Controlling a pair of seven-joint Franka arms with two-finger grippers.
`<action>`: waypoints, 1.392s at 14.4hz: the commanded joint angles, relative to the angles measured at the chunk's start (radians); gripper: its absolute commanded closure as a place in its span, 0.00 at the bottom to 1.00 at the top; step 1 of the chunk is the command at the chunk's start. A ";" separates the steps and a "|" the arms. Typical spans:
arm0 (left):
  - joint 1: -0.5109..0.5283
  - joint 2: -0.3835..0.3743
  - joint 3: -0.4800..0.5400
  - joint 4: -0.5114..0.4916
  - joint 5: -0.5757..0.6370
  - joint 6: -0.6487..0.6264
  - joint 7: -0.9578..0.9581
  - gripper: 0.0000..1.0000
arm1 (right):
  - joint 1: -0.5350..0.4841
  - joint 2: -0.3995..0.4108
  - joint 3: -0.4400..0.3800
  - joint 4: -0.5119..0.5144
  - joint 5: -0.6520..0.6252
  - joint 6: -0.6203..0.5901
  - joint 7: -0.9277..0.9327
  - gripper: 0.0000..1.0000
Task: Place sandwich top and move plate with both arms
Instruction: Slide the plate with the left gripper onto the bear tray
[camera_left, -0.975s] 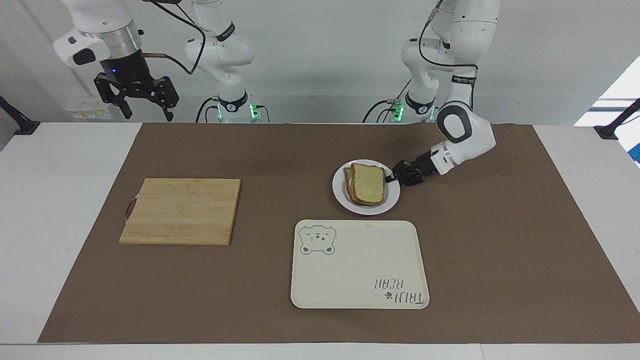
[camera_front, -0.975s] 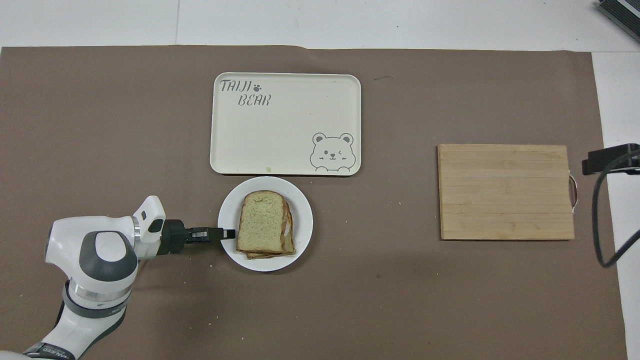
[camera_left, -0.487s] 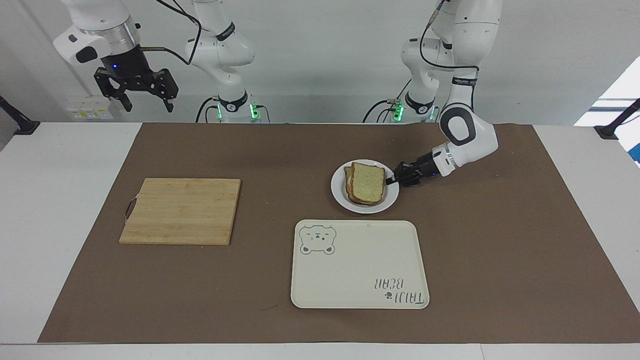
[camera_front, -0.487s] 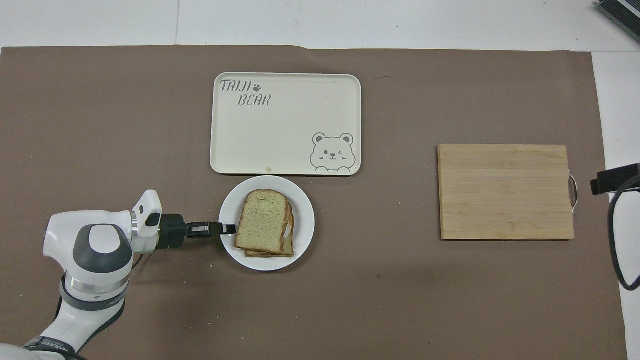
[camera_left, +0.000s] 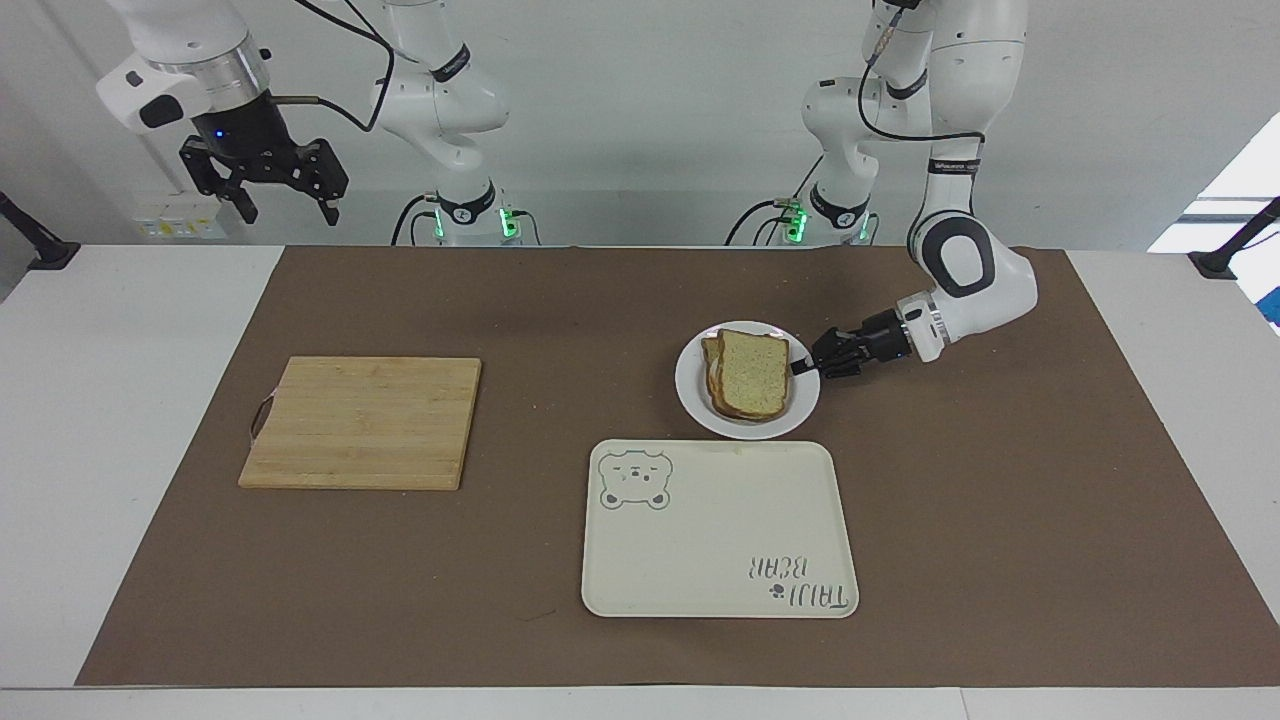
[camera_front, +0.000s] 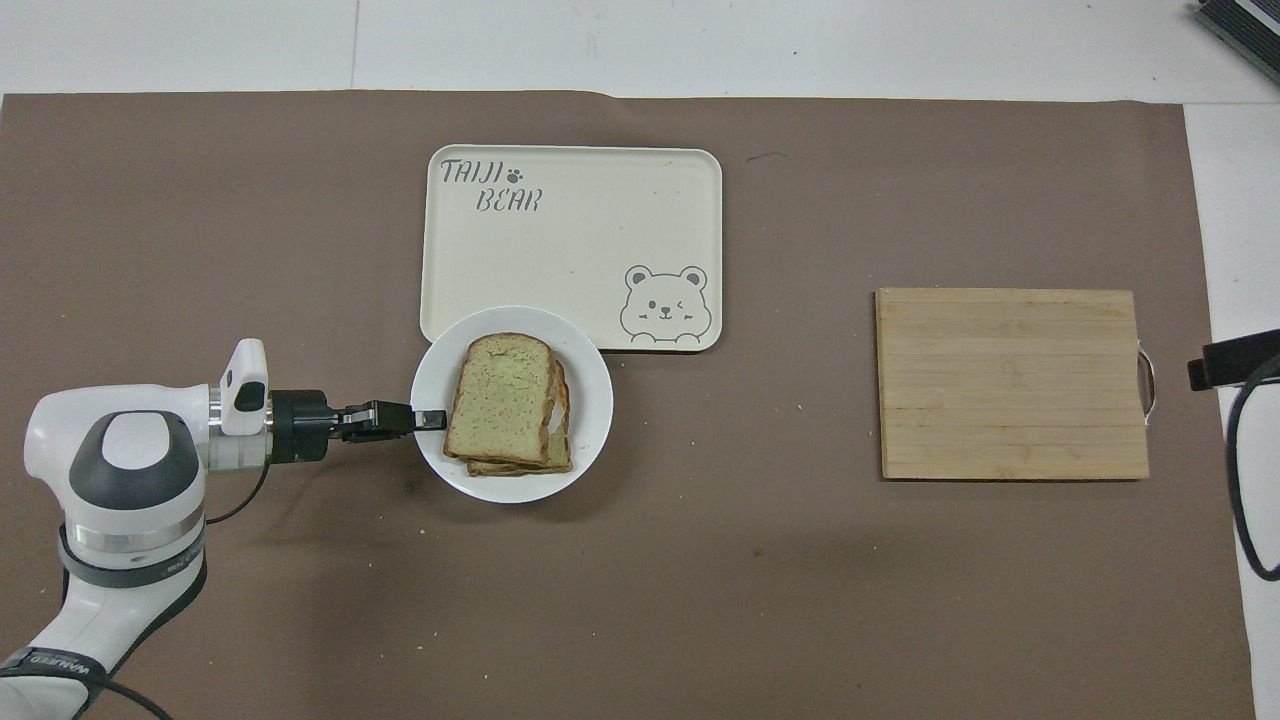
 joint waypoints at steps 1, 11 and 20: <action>0.035 0.068 -0.003 0.126 0.002 -0.069 -0.061 1.00 | -0.012 -0.031 0.005 -0.043 0.029 0.031 -0.012 0.00; 0.029 0.321 -0.112 0.511 0.057 0.075 -0.364 1.00 | -0.009 -0.031 0.005 -0.047 0.029 0.034 -0.012 0.00; 0.011 0.450 -0.167 0.608 0.059 0.235 -0.367 0.22 | -0.003 -0.031 0.007 -0.047 0.029 0.040 -0.010 0.00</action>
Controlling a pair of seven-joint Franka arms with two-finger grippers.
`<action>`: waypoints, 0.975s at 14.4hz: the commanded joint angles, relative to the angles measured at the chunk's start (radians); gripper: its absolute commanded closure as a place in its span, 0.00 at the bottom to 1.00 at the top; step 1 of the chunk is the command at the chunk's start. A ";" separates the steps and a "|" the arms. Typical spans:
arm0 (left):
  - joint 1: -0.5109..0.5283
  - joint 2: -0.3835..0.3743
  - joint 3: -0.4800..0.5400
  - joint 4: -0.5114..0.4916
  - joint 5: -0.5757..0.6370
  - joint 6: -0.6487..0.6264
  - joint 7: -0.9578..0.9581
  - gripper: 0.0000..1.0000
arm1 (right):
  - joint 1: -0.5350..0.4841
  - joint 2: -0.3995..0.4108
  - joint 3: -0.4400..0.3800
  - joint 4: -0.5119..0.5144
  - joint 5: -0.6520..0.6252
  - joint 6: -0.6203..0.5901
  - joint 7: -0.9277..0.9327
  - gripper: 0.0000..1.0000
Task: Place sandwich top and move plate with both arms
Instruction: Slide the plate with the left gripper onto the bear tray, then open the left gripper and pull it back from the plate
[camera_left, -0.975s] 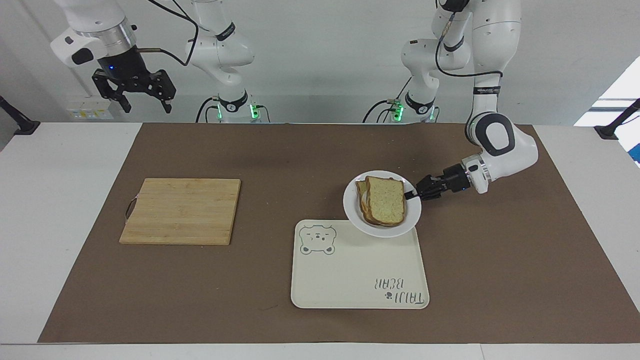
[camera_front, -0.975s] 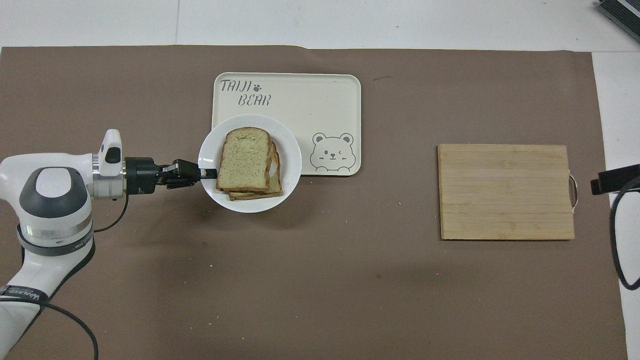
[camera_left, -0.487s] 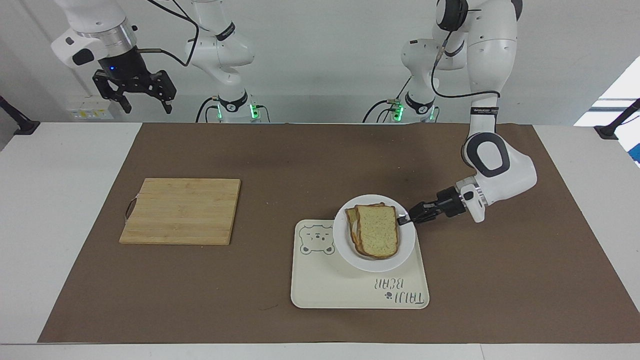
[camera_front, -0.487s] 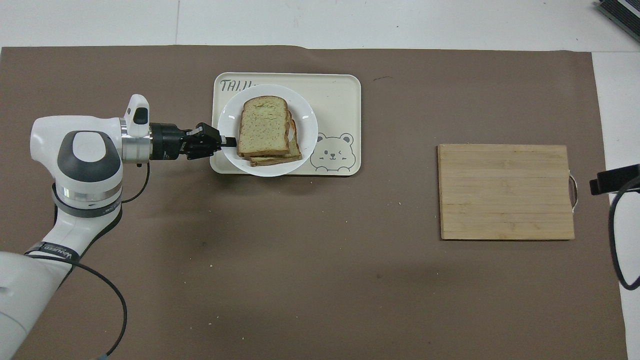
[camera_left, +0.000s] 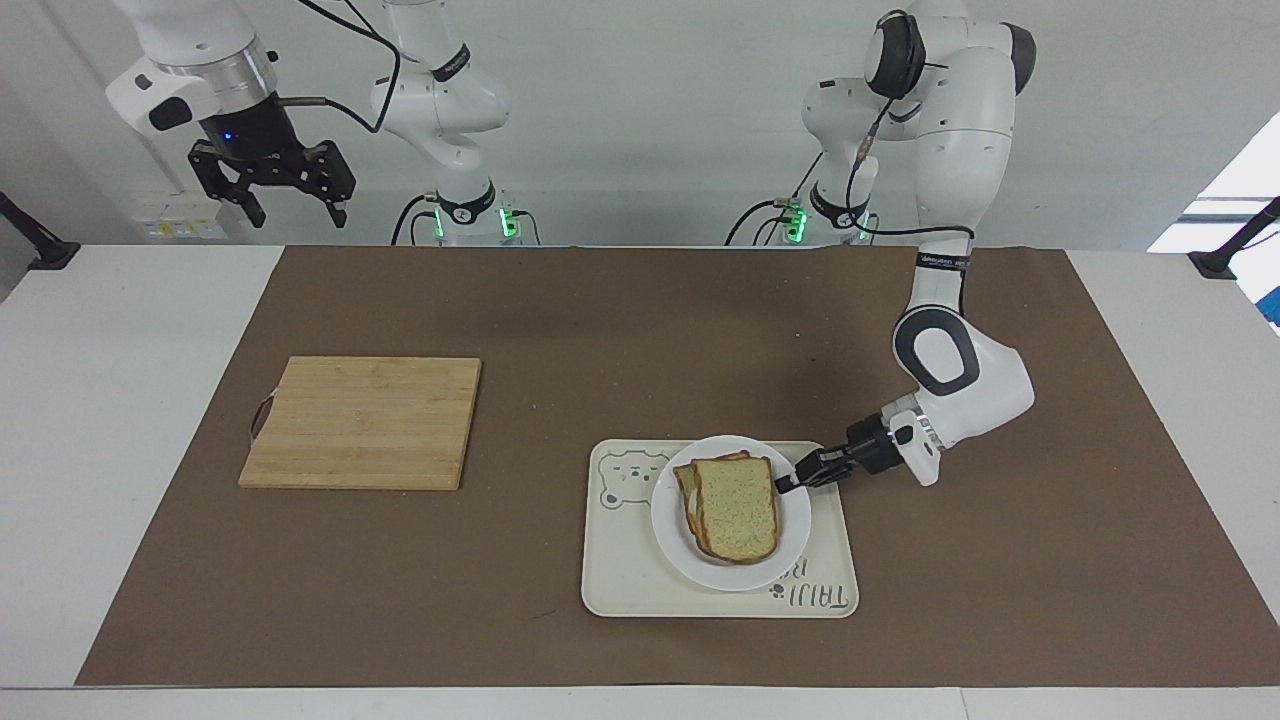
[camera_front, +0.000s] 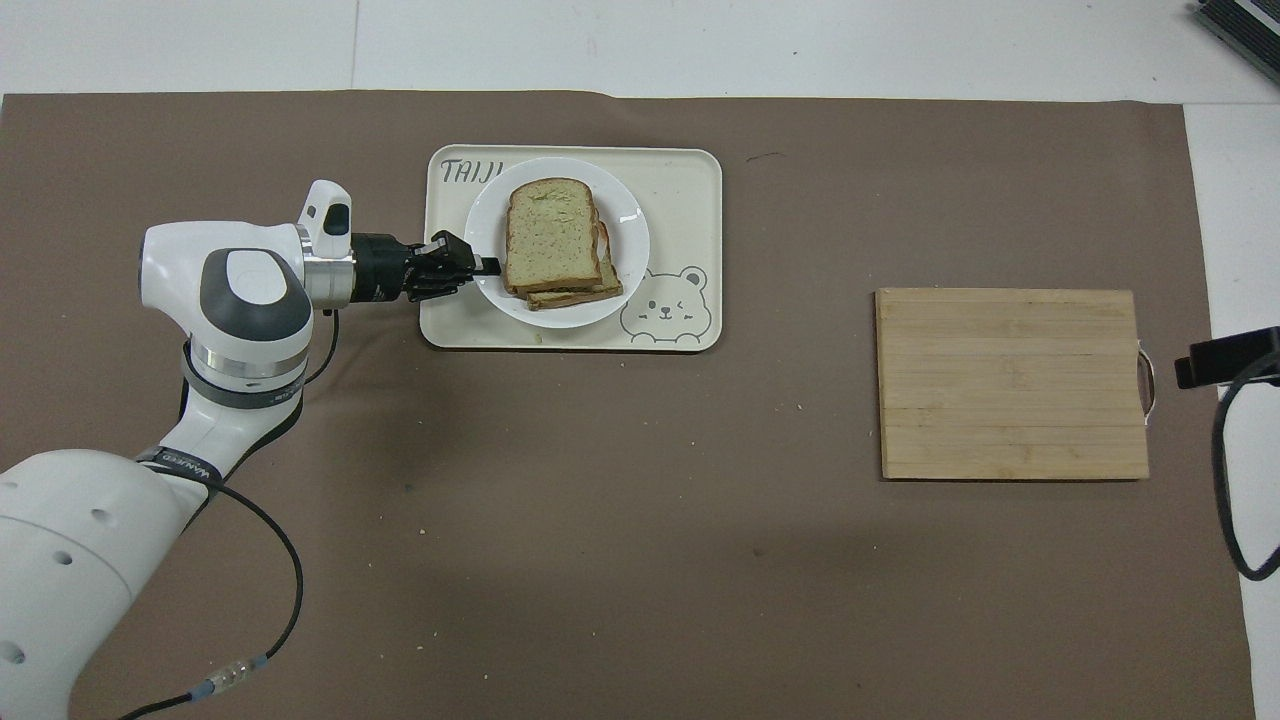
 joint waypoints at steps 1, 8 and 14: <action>-0.003 0.008 0.000 0.030 0.014 0.014 -0.025 0.00 | -0.006 -0.027 0.004 -0.034 0.023 0.023 -0.010 0.00; 0.003 -0.114 0.014 0.017 0.283 0.013 -0.211 0.00 | 0.009 -0.025 0.021 -0.034 0.008 0.023 0.043 0.00; 0.018 -0.268 0.081 0.065 0.801 -0.192 -0.430 0.00 | 0.011 -0.025 0.021 -0.034 0.008 0.014 0.045 0.00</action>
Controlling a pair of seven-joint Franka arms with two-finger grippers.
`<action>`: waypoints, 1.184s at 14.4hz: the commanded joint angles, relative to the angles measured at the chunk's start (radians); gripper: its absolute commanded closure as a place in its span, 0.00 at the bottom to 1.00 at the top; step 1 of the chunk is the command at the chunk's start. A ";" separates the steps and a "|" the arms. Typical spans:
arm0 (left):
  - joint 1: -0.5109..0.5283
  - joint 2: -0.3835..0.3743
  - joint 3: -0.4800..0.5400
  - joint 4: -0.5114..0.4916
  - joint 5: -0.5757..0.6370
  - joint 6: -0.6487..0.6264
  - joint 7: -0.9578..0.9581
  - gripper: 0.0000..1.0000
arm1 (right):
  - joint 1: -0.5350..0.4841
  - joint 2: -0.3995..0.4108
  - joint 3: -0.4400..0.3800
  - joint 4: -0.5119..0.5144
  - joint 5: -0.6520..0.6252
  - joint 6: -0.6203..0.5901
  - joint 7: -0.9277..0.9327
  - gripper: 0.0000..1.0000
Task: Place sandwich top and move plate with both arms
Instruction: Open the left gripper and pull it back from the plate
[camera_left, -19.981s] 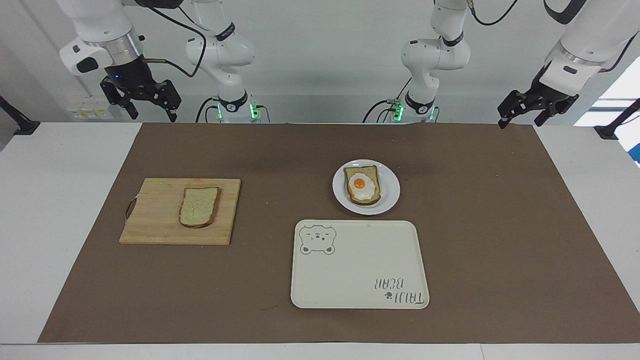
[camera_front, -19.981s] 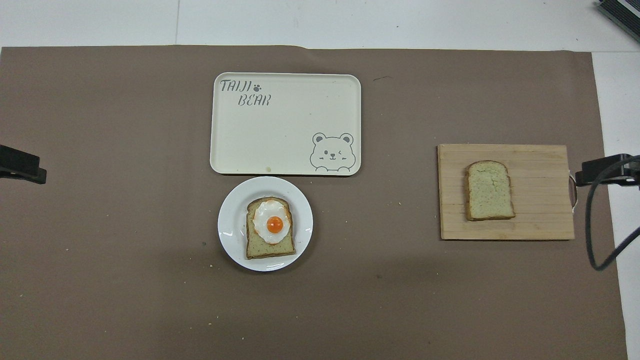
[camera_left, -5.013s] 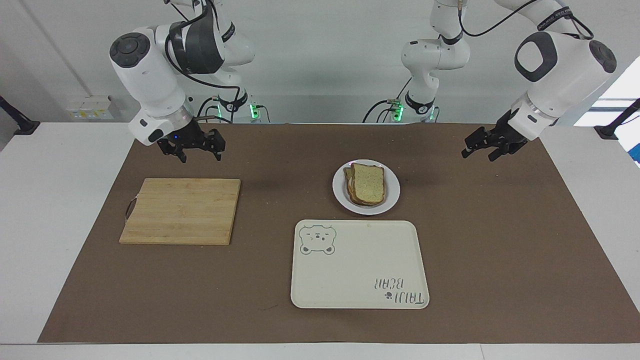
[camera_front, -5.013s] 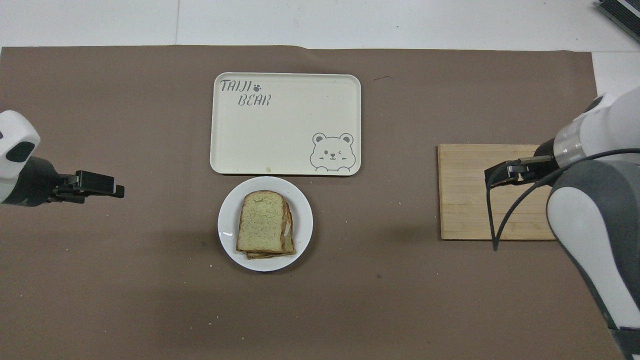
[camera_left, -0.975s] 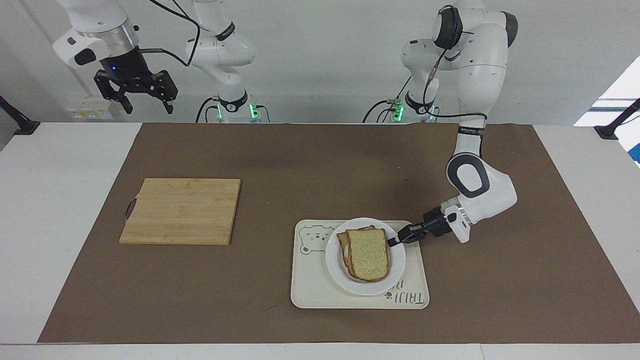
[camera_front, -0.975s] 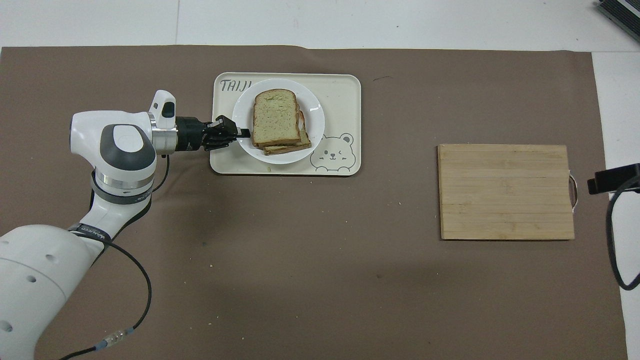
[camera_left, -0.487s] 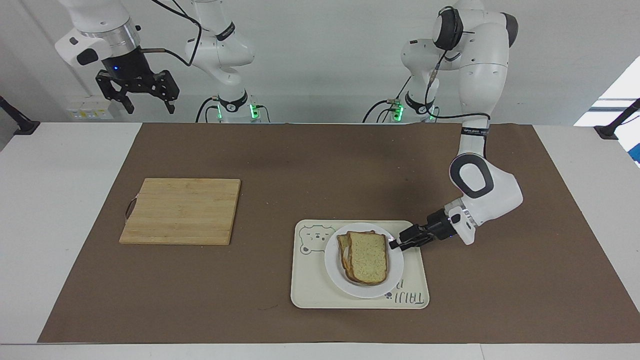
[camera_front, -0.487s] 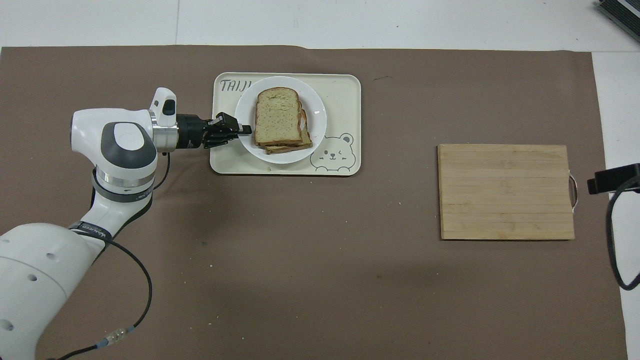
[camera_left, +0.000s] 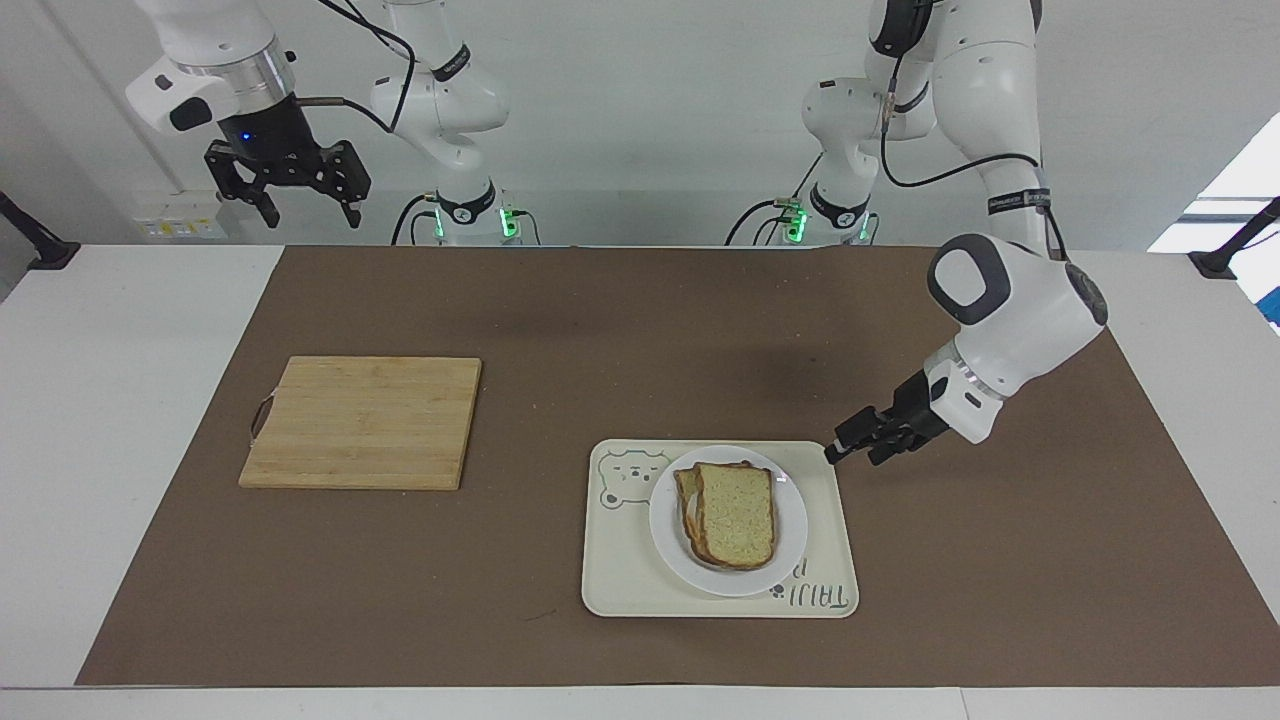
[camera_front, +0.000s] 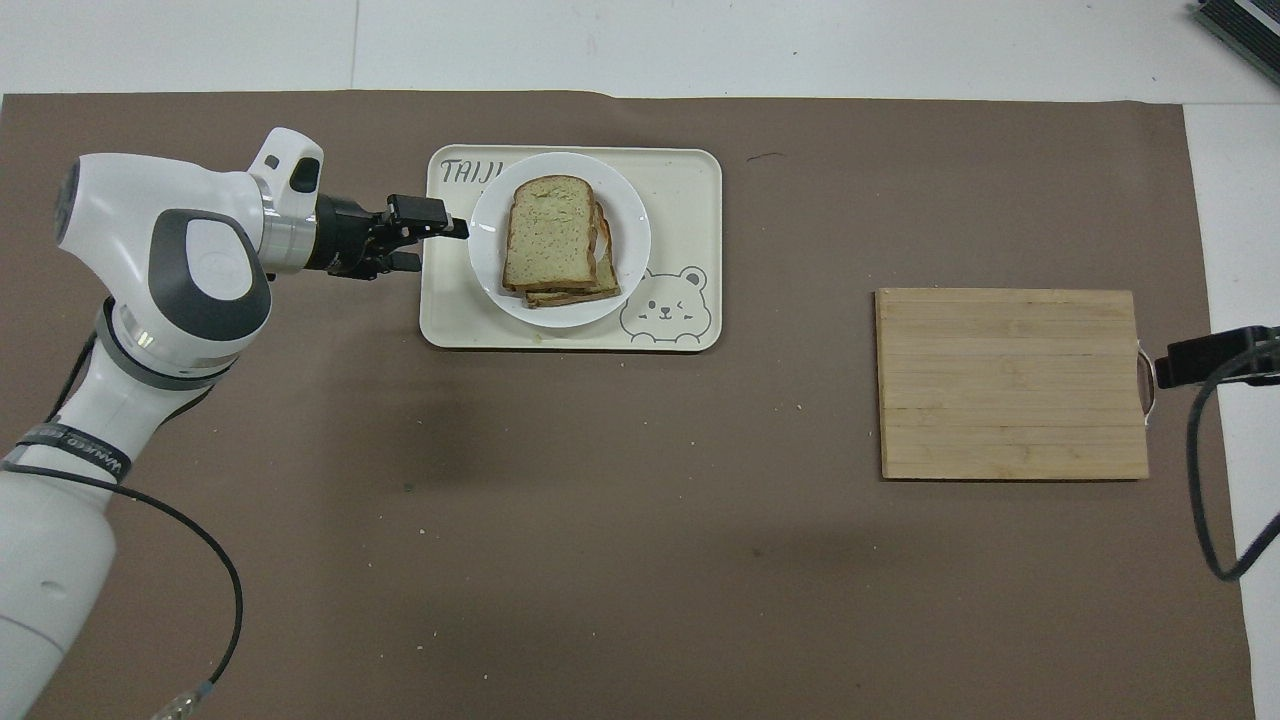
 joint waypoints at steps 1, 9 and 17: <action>0.011 -0.058 0.056 0.049 0.180 -0.157 -0.010 0.00 | -0.003 -0.025 0.005 -0.032 0.008 0.017 0.017 0.00; 0.037 -0.268 0.092 0.087 0.463 -0.423 0.105 0.00 | -0.006 -0.024 0.005 -0.035 0.013 0.043 0.011 0.00; 0.037 -0.314 0.089 0.192 0.497 -0.602 0.103 0.00 | -0.005 -0.025 0.005 -0.038 0.017 0.049 0.015 0.00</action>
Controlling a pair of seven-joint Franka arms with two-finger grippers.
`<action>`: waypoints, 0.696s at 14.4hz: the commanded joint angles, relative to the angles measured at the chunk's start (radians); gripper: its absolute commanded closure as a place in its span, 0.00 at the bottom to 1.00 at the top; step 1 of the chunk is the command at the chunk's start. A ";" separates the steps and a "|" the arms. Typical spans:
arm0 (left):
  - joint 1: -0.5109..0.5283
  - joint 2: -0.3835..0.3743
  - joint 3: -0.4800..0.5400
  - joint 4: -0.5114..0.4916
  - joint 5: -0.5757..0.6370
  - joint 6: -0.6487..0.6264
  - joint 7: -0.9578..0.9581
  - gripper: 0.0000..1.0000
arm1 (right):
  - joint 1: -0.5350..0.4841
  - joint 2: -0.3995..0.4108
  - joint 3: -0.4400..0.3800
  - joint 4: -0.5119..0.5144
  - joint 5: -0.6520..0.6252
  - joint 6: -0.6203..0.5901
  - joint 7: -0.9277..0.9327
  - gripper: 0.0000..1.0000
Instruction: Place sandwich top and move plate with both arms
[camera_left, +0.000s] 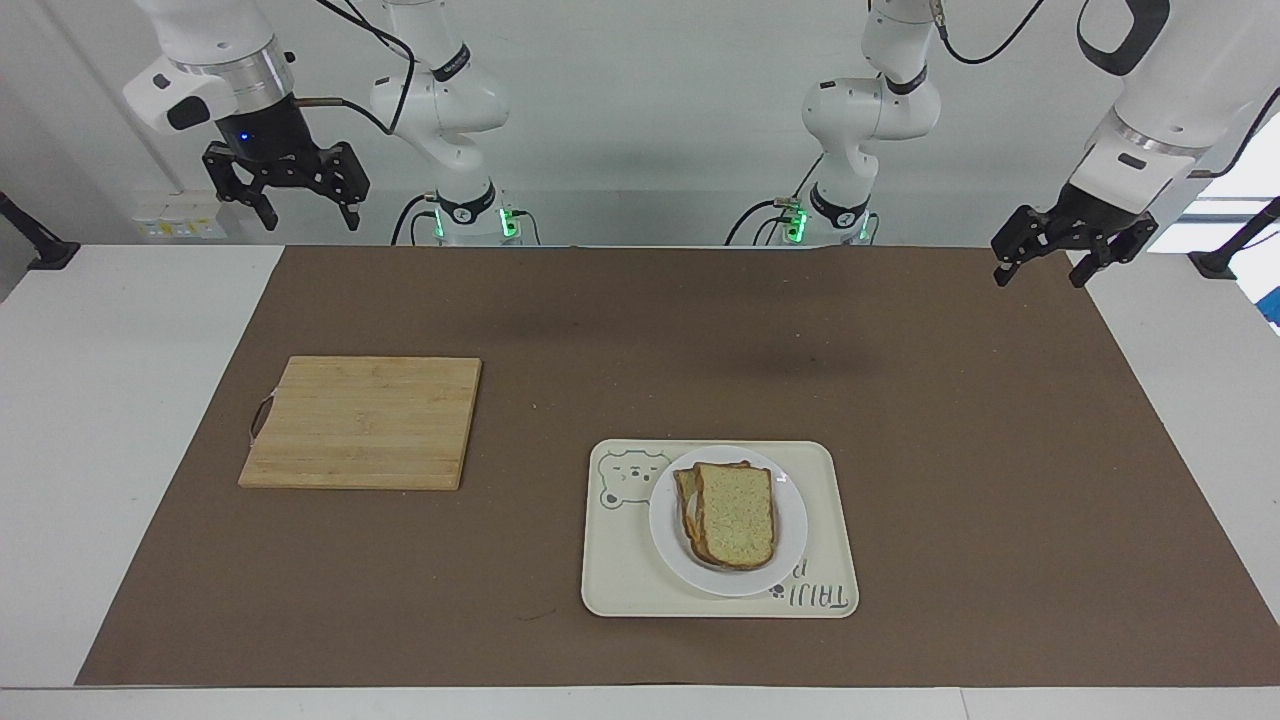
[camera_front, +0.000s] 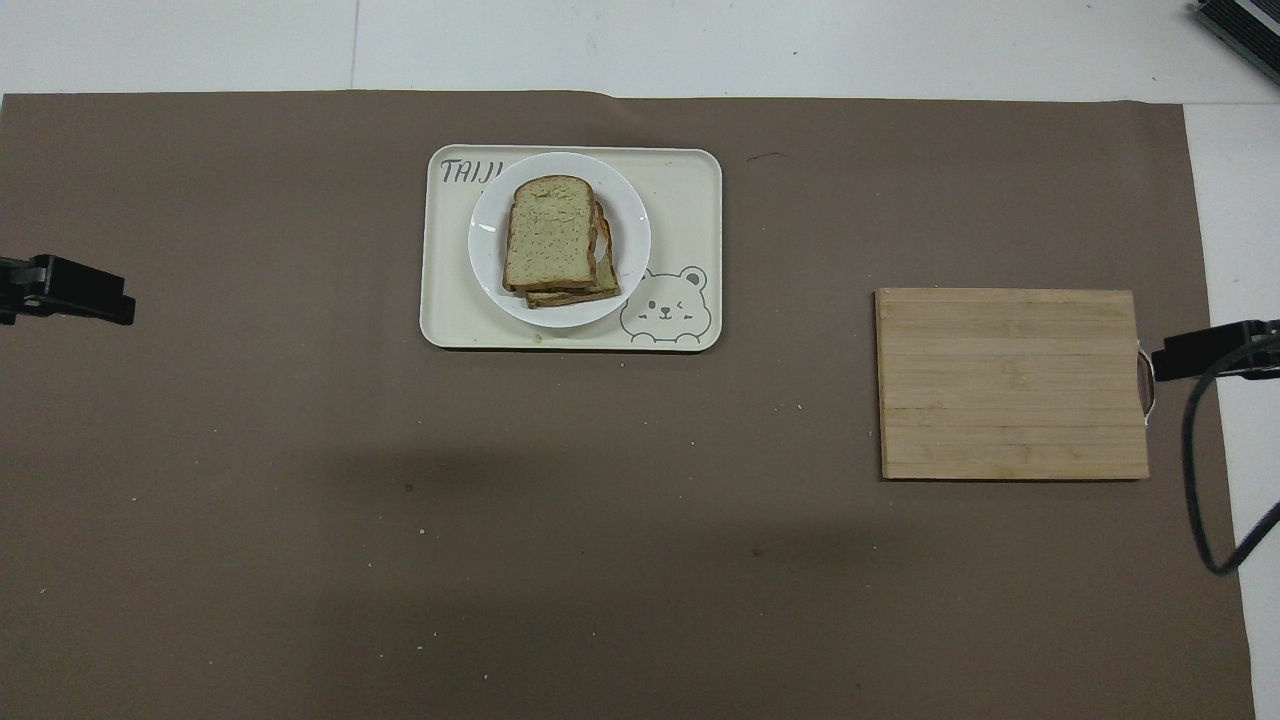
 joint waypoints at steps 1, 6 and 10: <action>0.005 0.001 -0.007 0.006 0.007 -0.023 0.006 0.00 | -0.005 -0.025 0.005 -0.038 0.017 0.024 0.015 0.00; 0.011 -0.001 -0.002 0.006 0.007 -0.026 0.005 0.00 | -0.005 -0.025 0.005 -0.038 0.019 0.029 0.015 0.00; 0.011 -0.002 -0.002 0.004 0.007 -0.035 0.003 0.00 | -0.005 -0.025 0.005 -0.038 0.020 0.029 0.015 0.00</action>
